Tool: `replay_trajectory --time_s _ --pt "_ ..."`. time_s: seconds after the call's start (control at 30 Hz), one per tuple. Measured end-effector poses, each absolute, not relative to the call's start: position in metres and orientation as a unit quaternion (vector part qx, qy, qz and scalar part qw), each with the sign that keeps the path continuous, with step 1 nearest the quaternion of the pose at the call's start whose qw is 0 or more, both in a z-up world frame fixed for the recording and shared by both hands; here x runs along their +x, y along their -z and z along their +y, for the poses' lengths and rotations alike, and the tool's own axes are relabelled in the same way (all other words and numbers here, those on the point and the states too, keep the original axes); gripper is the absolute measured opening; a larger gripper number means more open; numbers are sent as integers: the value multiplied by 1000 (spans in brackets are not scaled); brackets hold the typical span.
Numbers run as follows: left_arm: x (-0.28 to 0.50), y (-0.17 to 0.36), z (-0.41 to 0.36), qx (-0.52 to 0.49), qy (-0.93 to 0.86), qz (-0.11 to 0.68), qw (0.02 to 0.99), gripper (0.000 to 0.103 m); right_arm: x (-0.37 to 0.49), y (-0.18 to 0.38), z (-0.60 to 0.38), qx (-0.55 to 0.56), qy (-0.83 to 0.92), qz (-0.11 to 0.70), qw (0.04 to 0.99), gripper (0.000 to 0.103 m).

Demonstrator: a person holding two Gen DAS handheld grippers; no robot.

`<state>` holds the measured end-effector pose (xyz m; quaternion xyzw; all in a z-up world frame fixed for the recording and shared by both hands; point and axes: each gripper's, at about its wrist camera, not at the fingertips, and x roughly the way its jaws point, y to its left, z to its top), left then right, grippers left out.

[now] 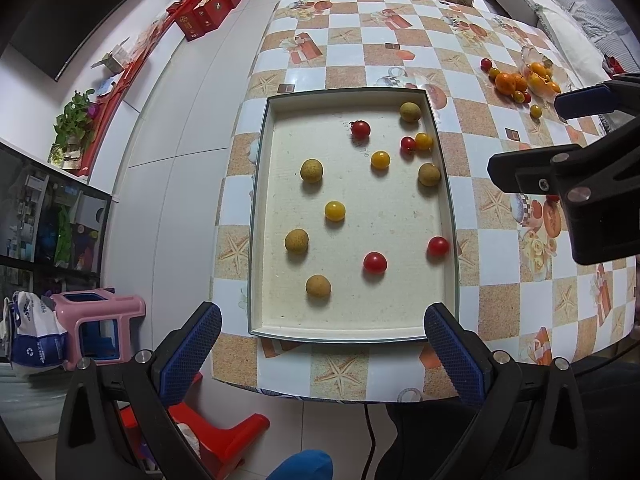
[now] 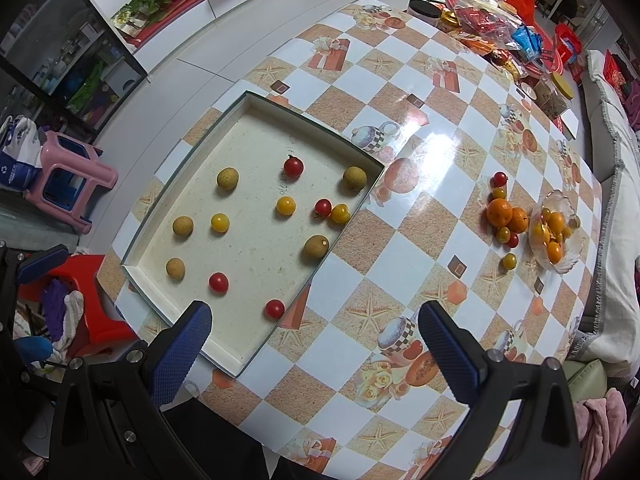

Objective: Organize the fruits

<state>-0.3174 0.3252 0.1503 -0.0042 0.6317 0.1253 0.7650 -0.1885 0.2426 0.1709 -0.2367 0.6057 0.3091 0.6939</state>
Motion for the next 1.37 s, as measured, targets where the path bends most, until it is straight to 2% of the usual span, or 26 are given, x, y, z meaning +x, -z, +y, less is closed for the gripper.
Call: replay_trajectory --time_s 1.37 --pt "-316 -154 325 -3 -114 620 776 102 -188 -169 245 -242 -314 605 690 103"
